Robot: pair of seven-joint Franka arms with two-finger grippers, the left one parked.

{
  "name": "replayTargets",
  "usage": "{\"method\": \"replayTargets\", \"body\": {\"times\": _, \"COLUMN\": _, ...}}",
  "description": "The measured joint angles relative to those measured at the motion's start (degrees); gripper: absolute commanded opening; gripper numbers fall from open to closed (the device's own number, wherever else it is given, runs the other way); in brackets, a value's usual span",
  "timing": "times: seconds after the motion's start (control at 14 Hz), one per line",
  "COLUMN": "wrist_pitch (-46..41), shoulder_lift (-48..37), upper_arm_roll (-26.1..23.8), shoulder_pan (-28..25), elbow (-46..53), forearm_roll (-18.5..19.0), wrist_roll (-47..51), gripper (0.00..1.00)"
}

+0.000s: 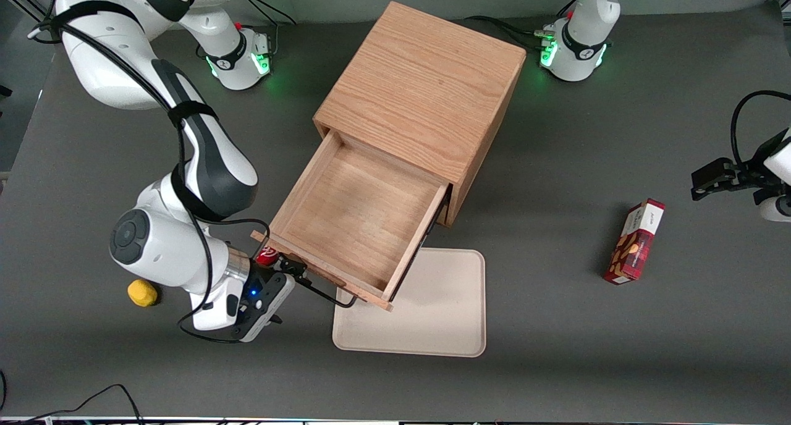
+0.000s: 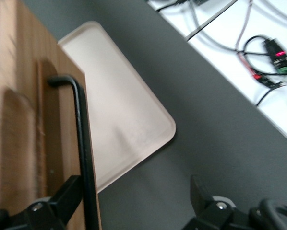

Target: Open upper drawer

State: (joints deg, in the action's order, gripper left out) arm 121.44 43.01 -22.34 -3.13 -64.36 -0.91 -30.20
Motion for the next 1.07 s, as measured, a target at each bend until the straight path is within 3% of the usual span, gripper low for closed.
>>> {"method": "replayTargets", "body": {"times": 0.36, "wrist_pitch": -9.3, "shoulder_lift": -8.7, "upper_arm_roll": 0.7, "shoulder_pan": 1.2, "elbow": 1.6, "forearm_roll": -0.6, "wrist_roll": 9.8, "gripper": 1.00}}
{"method": "replayTargets", "body": {"times": 0.64, "wrist_pitch": -19.9, "shoulder_lift": -17.0, "upper_arm_roll": 6.2, "shoulder_pan": 1.2, "elbow": 0.2, "forearm_roll": -0.3, "wrist_roll": 20.1, "gripper": 1.00}}
{"method": "replayTargets", "body": {"times": 0.93, "wrist_pitch": -21.4, "shoulder_lift": -27.9, "upper_arm_roll": 13.6, "shoulder_pan": 1.6, "elbow": -11.2, "forearm_roll": 4.6, "wrist_roll": 26.8, "gripper": 1.00}}
{"method": "replayTargets", "body": {"times": 1.07, "wrist_pitch": -20.4, "shoulder_lift": -31.6, "upper_arm_roll": 16.7, "shoulder_pan": 2.0, "elbow": -16.6, "forearm_roll": 5.0, "wrist_roll": 28.7, "gripper": 1.00}}
